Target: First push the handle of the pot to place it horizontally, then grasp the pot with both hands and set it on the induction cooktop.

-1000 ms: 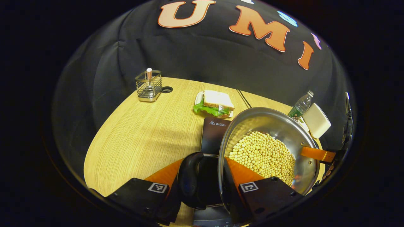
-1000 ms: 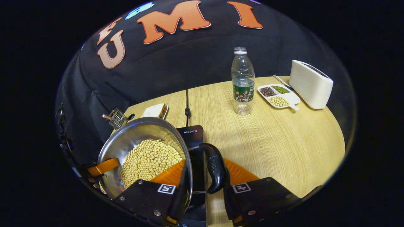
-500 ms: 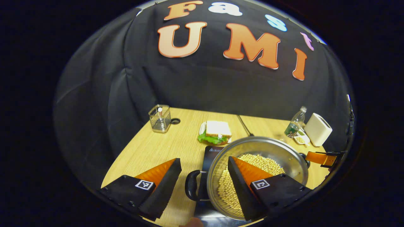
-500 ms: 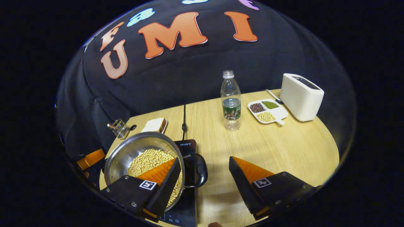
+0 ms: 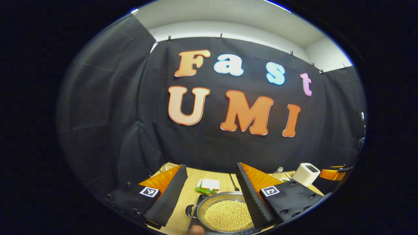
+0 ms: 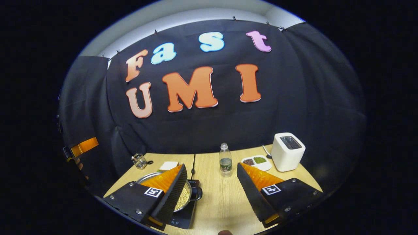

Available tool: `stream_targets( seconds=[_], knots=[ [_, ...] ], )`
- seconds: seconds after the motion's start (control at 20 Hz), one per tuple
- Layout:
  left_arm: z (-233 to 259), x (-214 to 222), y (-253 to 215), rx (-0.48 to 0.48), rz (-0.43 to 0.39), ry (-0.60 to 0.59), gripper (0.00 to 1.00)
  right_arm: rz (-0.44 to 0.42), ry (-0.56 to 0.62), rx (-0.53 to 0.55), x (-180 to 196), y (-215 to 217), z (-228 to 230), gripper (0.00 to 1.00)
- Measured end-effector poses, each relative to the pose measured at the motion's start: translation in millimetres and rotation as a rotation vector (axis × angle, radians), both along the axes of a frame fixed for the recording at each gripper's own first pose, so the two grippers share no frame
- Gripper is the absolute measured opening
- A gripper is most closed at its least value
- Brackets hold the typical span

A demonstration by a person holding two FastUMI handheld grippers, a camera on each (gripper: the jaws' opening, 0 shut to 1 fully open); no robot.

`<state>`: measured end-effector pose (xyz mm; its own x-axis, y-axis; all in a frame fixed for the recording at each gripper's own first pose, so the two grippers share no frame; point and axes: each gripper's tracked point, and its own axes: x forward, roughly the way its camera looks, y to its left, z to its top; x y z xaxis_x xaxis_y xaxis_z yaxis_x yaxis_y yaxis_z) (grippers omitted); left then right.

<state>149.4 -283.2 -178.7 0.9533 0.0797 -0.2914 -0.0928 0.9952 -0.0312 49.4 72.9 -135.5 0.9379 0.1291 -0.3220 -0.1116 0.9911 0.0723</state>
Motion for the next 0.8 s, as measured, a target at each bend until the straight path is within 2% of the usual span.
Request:
stream_targets(
  seconds=[0.1,0.2,0.4,0.55,0.6,0.65,0.8],
  knots=[
    [42.8,-3.1,4.3,0.026,0.014,-0.098,0.99,-0.003,-0.07,-0.018,-6.8,-13.7,33.3,0.95],
    [68.7,-8.7,1.5,0.025,-0.011,-0.13,0.99,-0.025,-0.124,-0.038,-12.9,-26.5,57.9,0.95],
    [93.4,-26.4,-22.7,-0.065,-0.088,-0.142,0.99,-0.08,-0.204,-0.102,-21.2,-55.7,89.7,0.95],
    [102.5,-26.1,-20.5,-0.087,-0.089,-0.166,0.99,-0.136,-0.243,-0.138,-27.7,-72.3,101.4,0.95],
    [104.2,-26.8,-21.7,-0.086,-0.093,-0.173,0.99,-0.138,-0.247,-0.129,-29.6,-73.2,103.3,1.0],
    [104.9,-26.0,-20.2,-0.08,-0.088,-0.176,0.99,-0.135,-0.247,-0.117,-33.0,-75.5,102.8,0.95],
    [102.6,-28.3,-23.2,-0.084,-0.098,-0.164,0.96,-0.148,-0.256,-0.124,-34.7,-82.2,105.7,0.95]
  ],
)
